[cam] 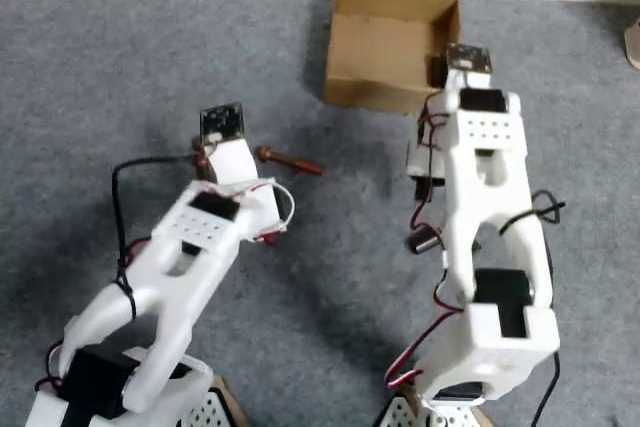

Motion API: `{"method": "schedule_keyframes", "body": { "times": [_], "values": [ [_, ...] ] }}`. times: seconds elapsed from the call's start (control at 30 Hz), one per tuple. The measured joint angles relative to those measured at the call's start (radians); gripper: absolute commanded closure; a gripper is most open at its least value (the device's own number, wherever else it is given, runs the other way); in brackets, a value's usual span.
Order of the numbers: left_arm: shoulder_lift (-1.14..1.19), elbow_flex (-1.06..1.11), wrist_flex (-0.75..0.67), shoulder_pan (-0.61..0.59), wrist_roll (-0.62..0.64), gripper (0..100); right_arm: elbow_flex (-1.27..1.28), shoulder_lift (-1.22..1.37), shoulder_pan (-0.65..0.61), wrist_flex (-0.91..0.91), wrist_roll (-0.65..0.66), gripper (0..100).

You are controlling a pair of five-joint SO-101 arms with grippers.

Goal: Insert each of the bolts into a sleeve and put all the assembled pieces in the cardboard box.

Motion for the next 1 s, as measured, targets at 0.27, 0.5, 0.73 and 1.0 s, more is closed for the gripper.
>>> {"method": "schedule_keyframes", "body": {
  "times": [0.27,0.5,0.73,1.0],
  "values": [
    [0.0,-0.109,0.235,0.003,0.12,93,0.077,-0.014,-0.008,-0.117,0.0,99.4],
    [0.0,-0.11,0.245,-0.046,0.416,93,0.13,-0.014,-0.008,-0.184,-0.002,99.4],
    [0.002,-0.143,0.252,-0.123,0.534,93,0.13,-0.014,-0.014,-0.192,-0.002,99.4],
    [0.064,-0.075,0.121,-0.121,0.525,91,0.13,-0.014,-0.04,-0.192,-0.002,99.4]
  ]
}}
